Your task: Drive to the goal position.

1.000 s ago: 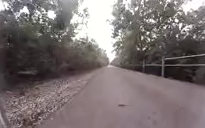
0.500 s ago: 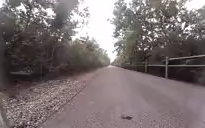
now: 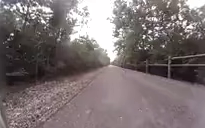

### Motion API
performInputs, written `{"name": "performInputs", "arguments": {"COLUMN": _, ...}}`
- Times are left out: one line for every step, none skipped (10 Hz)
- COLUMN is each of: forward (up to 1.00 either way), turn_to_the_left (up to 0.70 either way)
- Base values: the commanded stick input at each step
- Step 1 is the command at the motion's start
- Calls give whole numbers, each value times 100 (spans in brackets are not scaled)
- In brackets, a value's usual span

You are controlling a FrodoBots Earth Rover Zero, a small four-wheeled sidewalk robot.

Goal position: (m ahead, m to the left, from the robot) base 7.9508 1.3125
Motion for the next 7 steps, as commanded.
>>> {"name": "performInputs", "arguments": {"forward": 70, "turn_to_the_left": 0}}
{"name": "performInputs", "arguments": {"forward": 70, "turn_to_the_left": 0}}
{"name": "performInputs", "arguments": {"forward": 70, "turn_to_the_left": 0}}
{"name": "performInputs", "arguments": {"forward": 70, "turn_to_the_left": 0}}
{"name": "performInputs", "arguments": {"forward": 70, "turn_to_the_left": 0}}
{"name": "performInputs", "arguments": {"forward": 70, "turn_to_the_left": 0}}
{"name": "performInputs", "arguments": {"forward": 70, "turn_to_the_left": 0}}
